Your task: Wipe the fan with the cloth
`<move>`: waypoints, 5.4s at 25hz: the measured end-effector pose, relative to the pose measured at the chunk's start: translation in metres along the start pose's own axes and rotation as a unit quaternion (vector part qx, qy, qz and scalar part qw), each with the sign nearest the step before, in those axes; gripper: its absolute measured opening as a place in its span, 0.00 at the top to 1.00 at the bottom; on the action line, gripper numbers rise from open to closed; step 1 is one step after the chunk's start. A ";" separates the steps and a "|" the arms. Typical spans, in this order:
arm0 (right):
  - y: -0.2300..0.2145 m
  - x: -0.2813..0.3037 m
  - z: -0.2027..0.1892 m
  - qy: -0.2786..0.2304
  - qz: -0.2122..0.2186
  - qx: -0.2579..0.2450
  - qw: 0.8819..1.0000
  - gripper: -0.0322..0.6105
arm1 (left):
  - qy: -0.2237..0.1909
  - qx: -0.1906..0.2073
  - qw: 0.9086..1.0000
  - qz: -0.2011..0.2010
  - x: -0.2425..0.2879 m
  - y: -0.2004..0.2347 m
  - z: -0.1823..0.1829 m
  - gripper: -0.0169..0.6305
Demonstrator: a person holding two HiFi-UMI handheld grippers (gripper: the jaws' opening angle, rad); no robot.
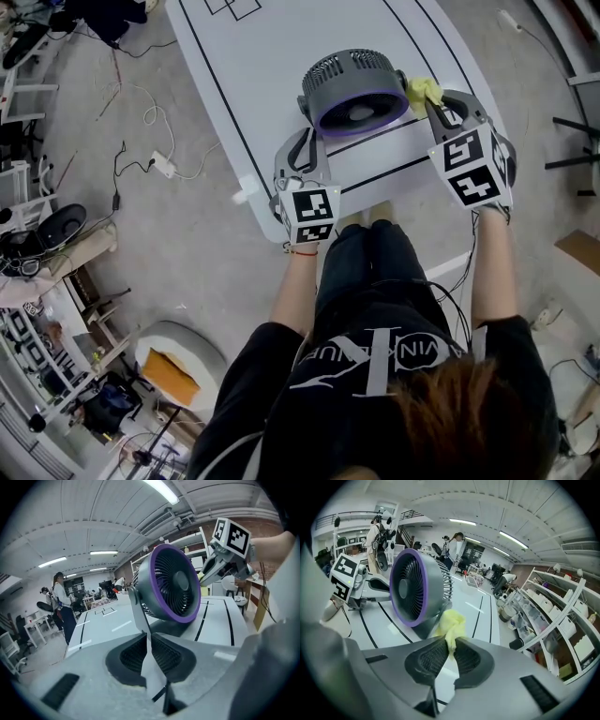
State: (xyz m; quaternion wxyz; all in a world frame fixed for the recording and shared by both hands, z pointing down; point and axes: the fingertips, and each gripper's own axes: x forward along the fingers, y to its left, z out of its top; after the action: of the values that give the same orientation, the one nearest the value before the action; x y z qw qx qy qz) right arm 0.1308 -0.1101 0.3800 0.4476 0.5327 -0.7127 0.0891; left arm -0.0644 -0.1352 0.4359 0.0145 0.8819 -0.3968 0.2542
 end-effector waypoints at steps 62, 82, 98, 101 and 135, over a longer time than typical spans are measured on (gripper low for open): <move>0.106 -0.014 0.027 -0.037 0.105 -0.089 0.990 0.90 | 0.025 0.015 0.997 -0.075 0.046 0.090 -0.002 0.85; 0.042 0.018 0.054 -0.112 0.156 -0.155 0.969 0.90 | -0.046 -0.181 0.982 0.021 -0.039 0.015 0.004 0.87; 0.043 0.007 0.076 -0.238 0.197 -0.198 0.930 0.90 | 0.000 -0.074 0.994 0.080 -0.011 -0.060 0.015 0.77; 0.044 0.004 0.089 -0.267 0.198 -0.202 0.921 0.90 | 0.006 -0.064 0.994 0.091 -0.008 -0.063 0.019 0.81; 0.066 0.089 0.137 -0.268 0.264 -0.206 0.903 0.91 | 0.009 -0.078 0.991 0.106 -0.008 -0.065 0.022 0.83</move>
State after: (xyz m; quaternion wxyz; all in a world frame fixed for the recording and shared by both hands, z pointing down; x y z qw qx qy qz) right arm -0.0017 -0.2256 0.3883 0.2992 0.2247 -0.9229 -0.0909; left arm -0.0132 -0.0900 0.4240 0.0597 0.8286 -0.5068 0.2303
